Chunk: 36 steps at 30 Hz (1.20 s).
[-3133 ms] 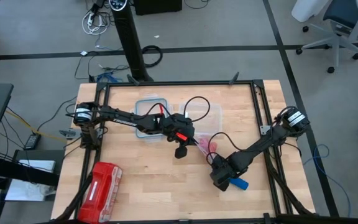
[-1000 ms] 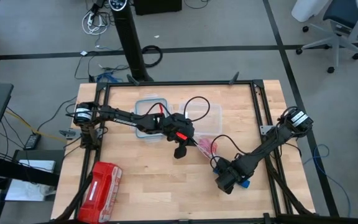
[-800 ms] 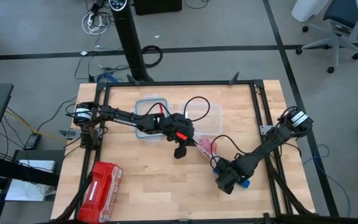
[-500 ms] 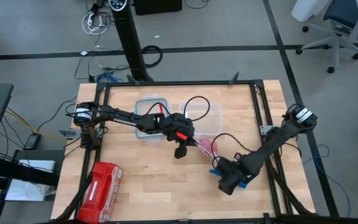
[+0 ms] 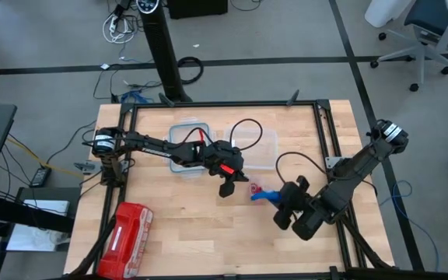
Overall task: Roll bandage
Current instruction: Put the blue bandage into the transparent zip bag
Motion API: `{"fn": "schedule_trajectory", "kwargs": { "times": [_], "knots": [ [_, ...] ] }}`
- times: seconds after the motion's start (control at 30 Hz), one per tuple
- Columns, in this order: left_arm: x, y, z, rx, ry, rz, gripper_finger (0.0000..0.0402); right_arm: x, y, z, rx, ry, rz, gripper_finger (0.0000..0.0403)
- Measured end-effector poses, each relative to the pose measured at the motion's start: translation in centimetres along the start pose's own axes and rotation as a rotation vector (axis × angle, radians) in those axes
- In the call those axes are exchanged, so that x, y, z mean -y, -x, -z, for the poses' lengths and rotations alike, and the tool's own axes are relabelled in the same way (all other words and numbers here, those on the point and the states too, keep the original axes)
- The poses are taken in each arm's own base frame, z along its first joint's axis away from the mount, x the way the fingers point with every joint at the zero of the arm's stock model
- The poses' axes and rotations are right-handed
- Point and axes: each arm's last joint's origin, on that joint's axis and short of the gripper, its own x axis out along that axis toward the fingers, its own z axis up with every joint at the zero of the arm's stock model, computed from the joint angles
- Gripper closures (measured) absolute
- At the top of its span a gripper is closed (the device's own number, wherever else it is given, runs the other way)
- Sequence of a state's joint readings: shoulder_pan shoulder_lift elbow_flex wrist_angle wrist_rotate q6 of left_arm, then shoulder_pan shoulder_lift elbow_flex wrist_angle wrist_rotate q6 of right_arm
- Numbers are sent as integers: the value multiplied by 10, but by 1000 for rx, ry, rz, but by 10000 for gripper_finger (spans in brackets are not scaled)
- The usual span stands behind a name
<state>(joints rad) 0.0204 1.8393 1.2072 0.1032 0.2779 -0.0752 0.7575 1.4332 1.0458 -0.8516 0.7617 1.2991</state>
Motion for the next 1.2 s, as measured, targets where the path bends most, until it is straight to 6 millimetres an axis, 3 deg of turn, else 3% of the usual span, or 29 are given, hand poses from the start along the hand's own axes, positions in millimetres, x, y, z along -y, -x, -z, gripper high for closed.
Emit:
{"fn": "schedule_trajectory", "kwargs": {
  "times": [0.5,0.83,1.2],
  "knots": [
    [0,0,0,4,6,1,401,-12,19,-13,180,-19,-145,270],
    [0,0,0,-5,9,0,401,-11,23,-26,450,107,-10,271],
    [0,0,0,-2,9,0,401,-16,12,-52,531,313,96,271]
  ]
}}
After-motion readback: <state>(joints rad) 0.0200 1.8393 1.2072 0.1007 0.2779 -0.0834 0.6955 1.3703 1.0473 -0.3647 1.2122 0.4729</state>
